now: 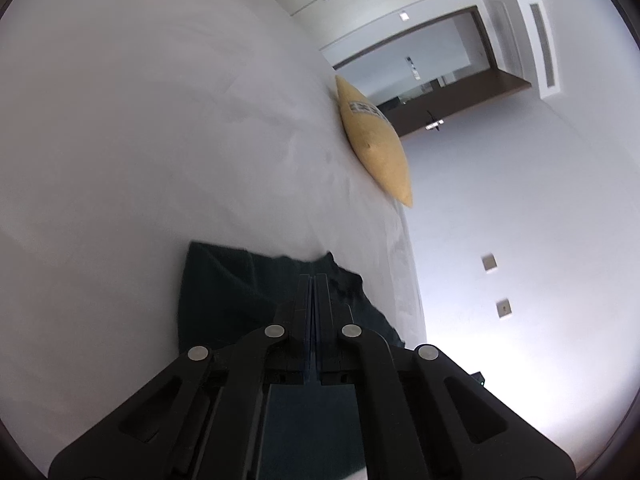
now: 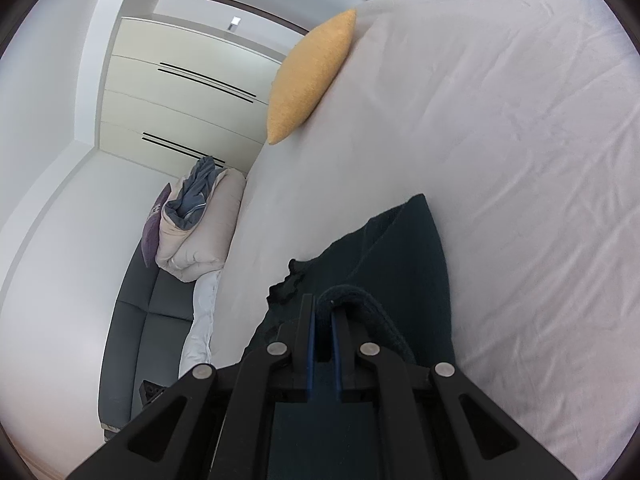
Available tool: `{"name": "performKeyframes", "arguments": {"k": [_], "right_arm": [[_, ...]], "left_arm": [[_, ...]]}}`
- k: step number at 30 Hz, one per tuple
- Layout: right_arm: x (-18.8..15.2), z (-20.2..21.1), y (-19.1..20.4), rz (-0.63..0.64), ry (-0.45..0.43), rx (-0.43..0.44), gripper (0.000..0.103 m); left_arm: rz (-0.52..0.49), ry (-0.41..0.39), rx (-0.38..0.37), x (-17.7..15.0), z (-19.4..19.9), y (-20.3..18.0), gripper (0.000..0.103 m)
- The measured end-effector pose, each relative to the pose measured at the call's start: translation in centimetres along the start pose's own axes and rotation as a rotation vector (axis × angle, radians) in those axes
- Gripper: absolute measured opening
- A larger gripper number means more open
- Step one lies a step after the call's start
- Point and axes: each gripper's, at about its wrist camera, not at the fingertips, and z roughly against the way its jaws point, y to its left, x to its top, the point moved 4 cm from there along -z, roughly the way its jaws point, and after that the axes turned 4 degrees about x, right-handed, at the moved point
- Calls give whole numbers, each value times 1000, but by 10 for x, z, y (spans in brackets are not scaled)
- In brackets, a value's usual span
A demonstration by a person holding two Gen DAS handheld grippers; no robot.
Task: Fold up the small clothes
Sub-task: 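Lift the hem with both tools and fold it toward the collar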
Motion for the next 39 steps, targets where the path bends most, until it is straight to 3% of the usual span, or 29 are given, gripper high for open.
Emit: {"name": "performKeyframes", "arguments": {"k": [7, 12, 13, 15, 16, 17, 21, 23, 25, 36, 38, 39], "right_arm": [[11, -24, -8, -24, 10, -2, 8], [8, -25, -15, -25, 23, -5, 8], [8, -25, -16, -26, 24, -5, 8], [6, -23, -18, -22, 27, -16, 8], [6, -23, -18, -21, 29, -17, 8], [5, -22, -18, -19, 31, -19, 8], [5, -22, -14, -4, 35, -20, 8], [5, -24, -13, 3, 39, -26, 8], [5, -25, -12, 7, 41, -31, 8], [2, -31, -18, 5, 46, -57, 8], [2, -32, -18, 7, 47, -60, 8], [2, -32, -18, 8, 48, -63, 8]], "left_arm": [[-5, 12, -1, -4, -15, 18, 0], [-188, 146, 83, -33, -24, 12, 4], [-208, 163, 99, -36, -25, 13, 12], [-269, 178, 131, -44, -28, 14, 38], [-305, 175, 156, -47, -29, 13, 72], [-343, 153, 184, -49, -28, 13, 84], [-394, 156, 175, -51, -30, 14, 83], [-401, 173, 185, -50, -34, 19, 67], [-384, 213, 209, -49, -45, 30, 57], [-392, 212, 299, -44, -70, 50, 56], [-406, 211, 301, -45, -74, 48, 39], [-418, 213, 310, -46, -75, 47, 36]]}}
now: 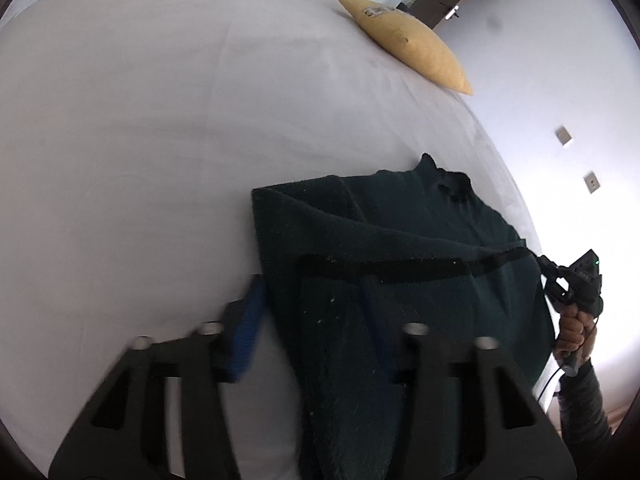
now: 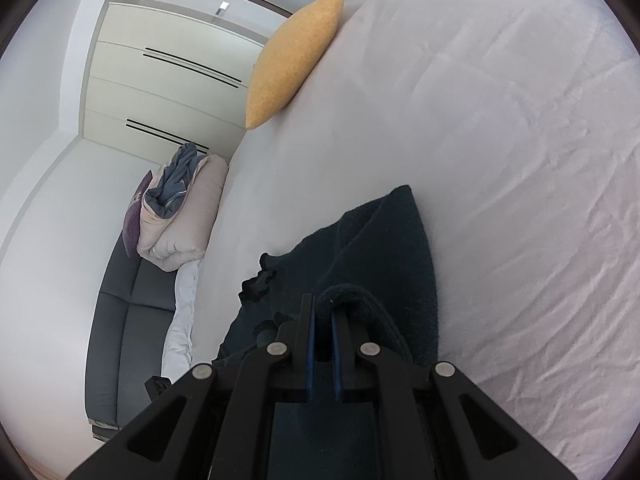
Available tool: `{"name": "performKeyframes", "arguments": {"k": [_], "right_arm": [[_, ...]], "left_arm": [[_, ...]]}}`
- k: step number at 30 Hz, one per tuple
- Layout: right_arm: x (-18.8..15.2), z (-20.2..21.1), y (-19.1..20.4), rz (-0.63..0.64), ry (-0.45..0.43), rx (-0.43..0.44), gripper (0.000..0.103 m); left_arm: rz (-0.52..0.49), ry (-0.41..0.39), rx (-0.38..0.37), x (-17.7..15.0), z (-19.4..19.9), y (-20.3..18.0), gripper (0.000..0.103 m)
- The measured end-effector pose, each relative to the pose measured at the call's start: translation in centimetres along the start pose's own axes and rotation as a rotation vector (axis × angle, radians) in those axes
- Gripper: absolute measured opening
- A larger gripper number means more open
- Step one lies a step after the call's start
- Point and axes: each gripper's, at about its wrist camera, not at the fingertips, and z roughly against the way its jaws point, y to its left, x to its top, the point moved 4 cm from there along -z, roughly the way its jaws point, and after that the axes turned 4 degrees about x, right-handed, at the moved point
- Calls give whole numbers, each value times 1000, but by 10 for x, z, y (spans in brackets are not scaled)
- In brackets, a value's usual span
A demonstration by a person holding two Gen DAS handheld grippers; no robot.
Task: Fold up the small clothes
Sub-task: 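Lift the hem with both tools and fold it toward the collar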
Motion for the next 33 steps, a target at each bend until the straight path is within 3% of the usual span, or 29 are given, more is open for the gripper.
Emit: {"name": "performKeyframes", "arguments": {"k": [5, 8, 13, 18, 29, 33], "right_arm": [[-1, -3, 0, 0, -1, -6, 8], [-2, -4, 1, 3, -2, -9, 8], [-2, -4, 1, 3, -4, -10, 8], [-3, -7, 0, 6, -1, -17, 8], [0, -4, 1, 21, -8, -21, 8], [3, 0, 5, 25, -37, -24, 8]], "left_arm": [[-55, -10, 55, -4, 0, -4, 21], [-70, -14, 90, -5, 4, -5, 21], [-152, -32, 213, -13, 9, -15, 21], [-283, -105, 336, -24, 20, -35, 8], [-323, -198, 349, -25, 44, -47, 4], [-273, -257, 323, -14, 63, -46, 4]]}}
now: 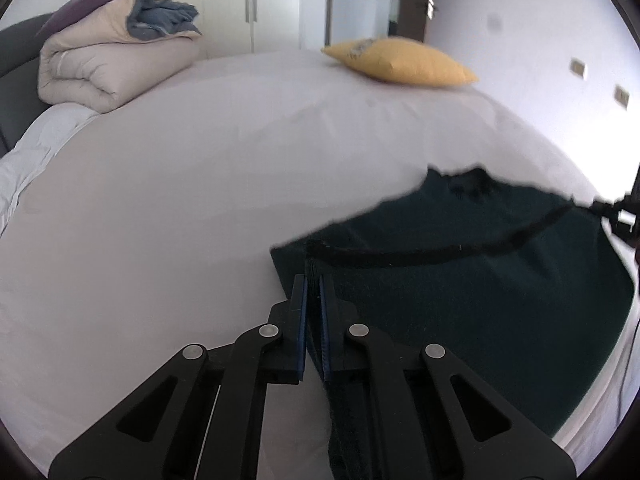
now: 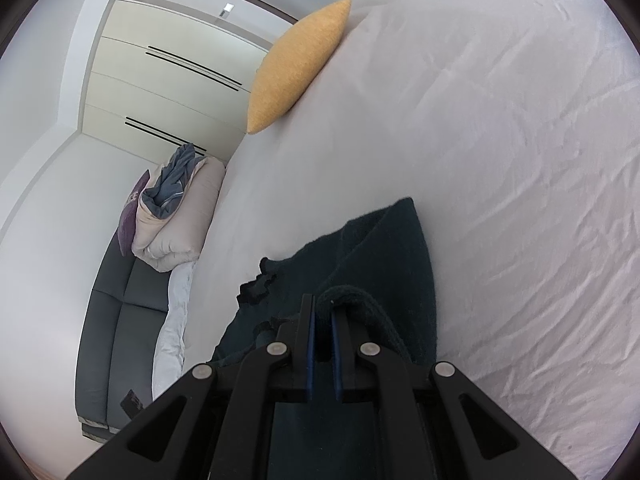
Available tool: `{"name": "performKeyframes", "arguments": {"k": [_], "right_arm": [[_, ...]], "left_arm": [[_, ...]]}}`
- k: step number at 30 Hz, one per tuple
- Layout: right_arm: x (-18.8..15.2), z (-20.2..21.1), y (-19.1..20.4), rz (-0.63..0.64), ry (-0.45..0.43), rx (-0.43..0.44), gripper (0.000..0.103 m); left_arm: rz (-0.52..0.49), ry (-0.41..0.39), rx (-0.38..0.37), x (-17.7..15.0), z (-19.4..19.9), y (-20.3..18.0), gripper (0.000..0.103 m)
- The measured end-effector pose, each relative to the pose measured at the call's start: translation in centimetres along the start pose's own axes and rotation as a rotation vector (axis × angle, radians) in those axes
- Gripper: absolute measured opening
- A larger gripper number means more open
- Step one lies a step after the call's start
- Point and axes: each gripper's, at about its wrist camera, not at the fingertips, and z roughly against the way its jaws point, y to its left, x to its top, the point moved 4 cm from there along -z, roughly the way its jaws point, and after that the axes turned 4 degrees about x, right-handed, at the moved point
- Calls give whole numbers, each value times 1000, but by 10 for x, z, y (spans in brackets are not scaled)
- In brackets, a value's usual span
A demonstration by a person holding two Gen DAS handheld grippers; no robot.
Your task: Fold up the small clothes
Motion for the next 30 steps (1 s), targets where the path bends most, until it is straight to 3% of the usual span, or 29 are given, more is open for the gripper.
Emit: {"name": "performKeyframes", "arguments": {"k": [9, 15, 23, 26, 27, 28, 30], "right_arm": [[21, 2, 7, -1, -36, 1, 8], [38, -13, -1, -31, -35, -36, 8], [46, -41, -24, -87, 5, -106, 8], [48, -46, -35, -144, 19, -91, 18], [50, -43, -36, -162, 4, -70, 28], [52, -38, -36, -169, -17, -53, 42], [56, -23, -36, -172, -89, -72, 54]], "left_arm": [[86, -33, 4, 39, -9, 18, 4], [98, 29, 20, 51, -48, 22, 4], [107, 122, 51, 42, -105, 21, 7], [146, 136, 26, 36, -114, 27, 7], [170, 133, 14, 36, -113, 31, 9], [179, 135, 14, 36, -113, 34, 19], [206, 125, 48, 37, -108, 45, 46]]}}
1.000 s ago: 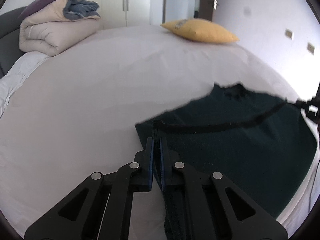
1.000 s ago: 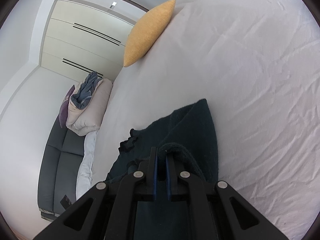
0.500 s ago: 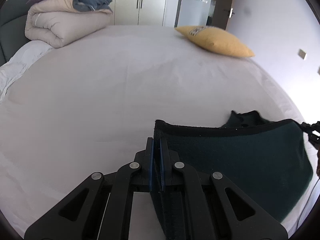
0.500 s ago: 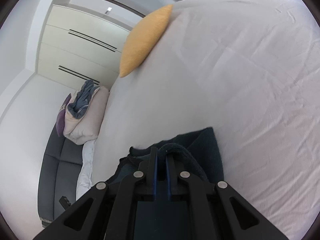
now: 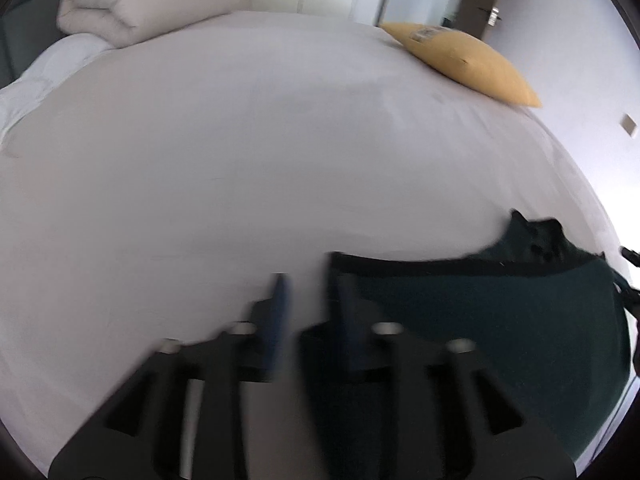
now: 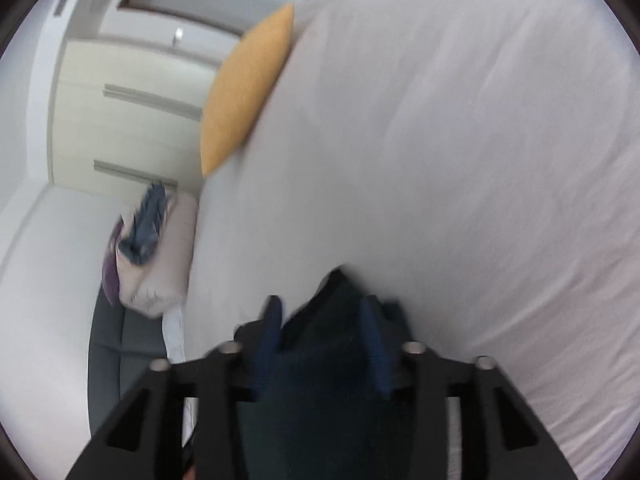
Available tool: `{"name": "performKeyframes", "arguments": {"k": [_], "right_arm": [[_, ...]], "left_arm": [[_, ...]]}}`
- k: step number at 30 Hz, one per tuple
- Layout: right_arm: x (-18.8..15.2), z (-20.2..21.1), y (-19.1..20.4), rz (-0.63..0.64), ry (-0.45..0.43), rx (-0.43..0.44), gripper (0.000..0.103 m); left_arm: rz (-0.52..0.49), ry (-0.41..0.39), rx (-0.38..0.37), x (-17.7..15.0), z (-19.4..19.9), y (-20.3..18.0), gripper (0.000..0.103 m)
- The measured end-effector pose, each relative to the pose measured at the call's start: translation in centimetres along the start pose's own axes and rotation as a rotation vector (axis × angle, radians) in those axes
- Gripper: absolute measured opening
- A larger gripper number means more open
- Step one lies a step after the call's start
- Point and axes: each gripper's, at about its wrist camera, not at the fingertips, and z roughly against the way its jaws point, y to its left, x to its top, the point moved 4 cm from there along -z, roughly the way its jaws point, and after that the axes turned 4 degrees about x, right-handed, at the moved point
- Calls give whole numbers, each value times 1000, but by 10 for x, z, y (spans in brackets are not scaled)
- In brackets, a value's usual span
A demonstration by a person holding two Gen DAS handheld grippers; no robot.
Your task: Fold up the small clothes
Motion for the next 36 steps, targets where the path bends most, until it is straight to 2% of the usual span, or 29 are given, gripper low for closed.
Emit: {"name": "performKeyframes", "arguments": {"k": [1, 2, 4, 7, 10, 11, 15, 17, 20, 22, 28, 30, 32, 34, 36], "right_arm": [[3, 12, -3, -14, -49, -30, 58], [5, 23, -7, -26, -84, -34, 58], [3, 37, -6, -17, -102, -48, 58], [-12, 50, 11, 83, -88, -68, 58], [-41, 56, 26, 214, -41, -115, 58], [-53, 61, 28, 261, -32, -161, 58], [-89, 71, 21, 325, 16, -209, 58], [-103, 77, 17, 359, 35, -241, 58], [-114, 82, 3, 357, 52, -273, 58], [-116, 85, -11, 346, 52, -329, 55], [-109, 109, -24, 314, -16, -385, 52], [-110, 120, -22, 291, -34, -370, 52], [-118, 131, -11, 298, -47, -313, 52], [-129, 138, 3, 344, -54, -260, 52], [-140, 135, 12, 388, -35, -235, 52]], "left_arm": [[15, -15, 8, 2, 4, 5, 60], [37, -39, 16, 4, 12, 12, 60], [65, -69, 48, 8, 26, 20, 60], [60, -117, 10, 7, 58, 16, 60], [12, -118, -30, -9, 80, 1, 60], [-2, -117, -55, -20, 88, -6, 60], [-15, -102, -145, -62, 103, -23, 60], [2, -71, -136, -81, 98, -20, 60], [56, 35, -116, -107, 74, -4, 60], [71, 18, -143, -115, 73, 4, 60], [65, 27, -101, -125, 87, 13, 61], [75, 27, -86, -129, 93, 18, 61], [77, 6, -50, -131, 107, 17, 61], [61, -46, -63, -131, 126, 14, 61], [4, -97, -56, -130, 137, -2, 61]]}}
